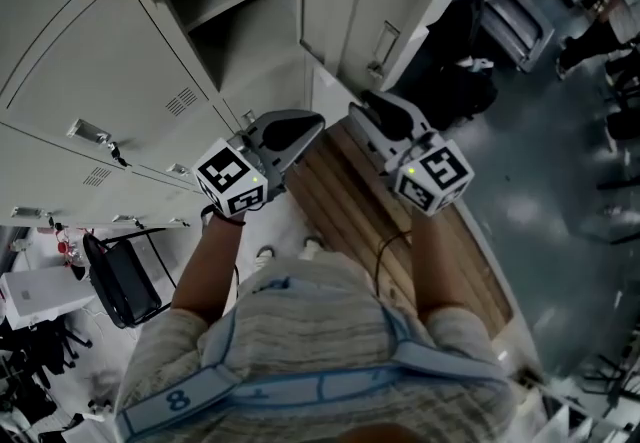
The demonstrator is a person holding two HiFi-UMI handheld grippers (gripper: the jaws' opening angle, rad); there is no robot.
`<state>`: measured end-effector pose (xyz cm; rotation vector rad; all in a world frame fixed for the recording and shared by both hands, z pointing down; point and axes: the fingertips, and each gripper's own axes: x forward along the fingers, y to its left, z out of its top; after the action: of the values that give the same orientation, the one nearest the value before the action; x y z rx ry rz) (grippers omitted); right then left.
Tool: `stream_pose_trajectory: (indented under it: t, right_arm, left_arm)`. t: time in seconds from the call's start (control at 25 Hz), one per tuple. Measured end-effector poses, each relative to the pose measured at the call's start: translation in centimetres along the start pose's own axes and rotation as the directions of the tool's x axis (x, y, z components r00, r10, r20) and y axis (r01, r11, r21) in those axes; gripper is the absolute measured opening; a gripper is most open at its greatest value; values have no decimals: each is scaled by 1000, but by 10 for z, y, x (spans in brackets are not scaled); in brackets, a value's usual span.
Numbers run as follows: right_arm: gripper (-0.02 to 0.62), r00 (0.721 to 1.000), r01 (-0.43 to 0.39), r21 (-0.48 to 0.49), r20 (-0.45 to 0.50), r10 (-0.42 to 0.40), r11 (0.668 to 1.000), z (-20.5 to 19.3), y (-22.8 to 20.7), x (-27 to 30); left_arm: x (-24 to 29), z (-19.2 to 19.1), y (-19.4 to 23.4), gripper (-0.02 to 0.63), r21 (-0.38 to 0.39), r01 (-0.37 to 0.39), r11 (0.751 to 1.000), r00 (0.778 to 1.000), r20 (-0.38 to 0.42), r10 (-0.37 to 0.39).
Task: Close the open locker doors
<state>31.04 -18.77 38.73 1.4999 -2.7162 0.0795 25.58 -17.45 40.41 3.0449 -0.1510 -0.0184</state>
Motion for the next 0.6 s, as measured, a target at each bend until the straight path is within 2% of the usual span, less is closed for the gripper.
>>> stream_pose_trajectory:
  t: [0.28,0.52,0.6]
  right_arm:
    - [91,999,-51,-41,-20,50,998,6,-37,-24]
    - [91,996,-95,11,4,94,995,9,-69,-34]
    - [114,995,-103,19,4,103,995,10,-78,-34]
  left_arm:
    - [25,2,0,5,-8,15,1000,1000,-4,-15]
    - [31,1,-2,5,-4,10,1000,1000,-19,-10]
    - [31,1,0,5,-10,0,1000,1000,-16,0]
